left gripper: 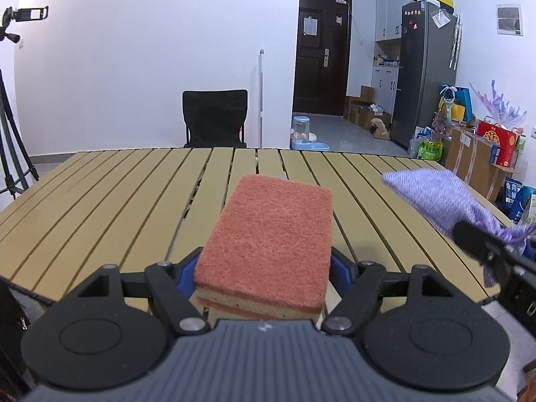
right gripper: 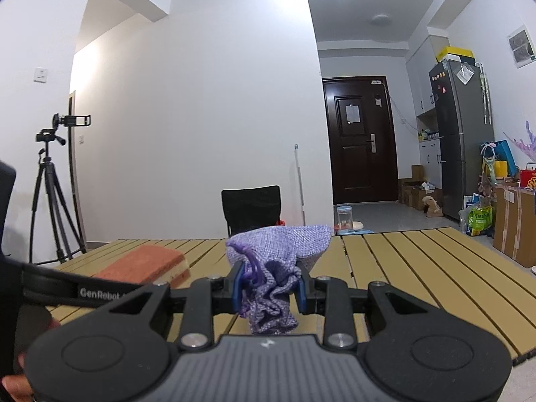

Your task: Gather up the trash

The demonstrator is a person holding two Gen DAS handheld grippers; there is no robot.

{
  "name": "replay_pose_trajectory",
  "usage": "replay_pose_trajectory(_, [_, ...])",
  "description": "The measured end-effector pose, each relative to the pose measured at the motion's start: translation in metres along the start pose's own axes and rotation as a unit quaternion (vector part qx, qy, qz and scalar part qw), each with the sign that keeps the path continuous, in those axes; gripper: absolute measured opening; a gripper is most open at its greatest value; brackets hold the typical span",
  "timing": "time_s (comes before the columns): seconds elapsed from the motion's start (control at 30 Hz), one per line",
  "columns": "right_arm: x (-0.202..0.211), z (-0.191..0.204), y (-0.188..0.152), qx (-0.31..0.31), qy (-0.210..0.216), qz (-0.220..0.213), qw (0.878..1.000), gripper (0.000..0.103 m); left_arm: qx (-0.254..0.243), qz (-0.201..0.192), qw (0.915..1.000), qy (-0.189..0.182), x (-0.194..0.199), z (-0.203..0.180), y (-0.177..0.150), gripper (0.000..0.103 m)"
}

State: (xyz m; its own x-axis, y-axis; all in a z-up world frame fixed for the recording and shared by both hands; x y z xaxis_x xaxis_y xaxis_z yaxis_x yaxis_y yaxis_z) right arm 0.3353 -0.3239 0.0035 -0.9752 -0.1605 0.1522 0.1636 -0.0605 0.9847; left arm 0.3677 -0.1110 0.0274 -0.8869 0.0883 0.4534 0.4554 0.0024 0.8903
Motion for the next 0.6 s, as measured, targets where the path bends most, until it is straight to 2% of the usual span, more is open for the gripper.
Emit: replay_pose_trajectory(0.6, [0.084,0.047,-0.039,-0.011,0.022,0.024,0.999,0.029,-0.029,-0.017,0.9994,-0.006,0.094,0.004,-0.045,0.076])
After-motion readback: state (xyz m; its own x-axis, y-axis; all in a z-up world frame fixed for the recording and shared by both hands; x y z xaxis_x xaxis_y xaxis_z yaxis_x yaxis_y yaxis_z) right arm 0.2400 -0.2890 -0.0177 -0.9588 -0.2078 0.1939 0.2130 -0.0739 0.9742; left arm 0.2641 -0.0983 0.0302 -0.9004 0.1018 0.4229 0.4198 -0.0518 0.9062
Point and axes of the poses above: each gripper's, at about its wrist camera, not at the fingertips, and x roughly against the way its jaws point, z to its left, y to its top, the point moved 2 cm from there along -x, roughly the way its jaws point, and after that the axes turned 1 degree about x, right-handed, at the moved point
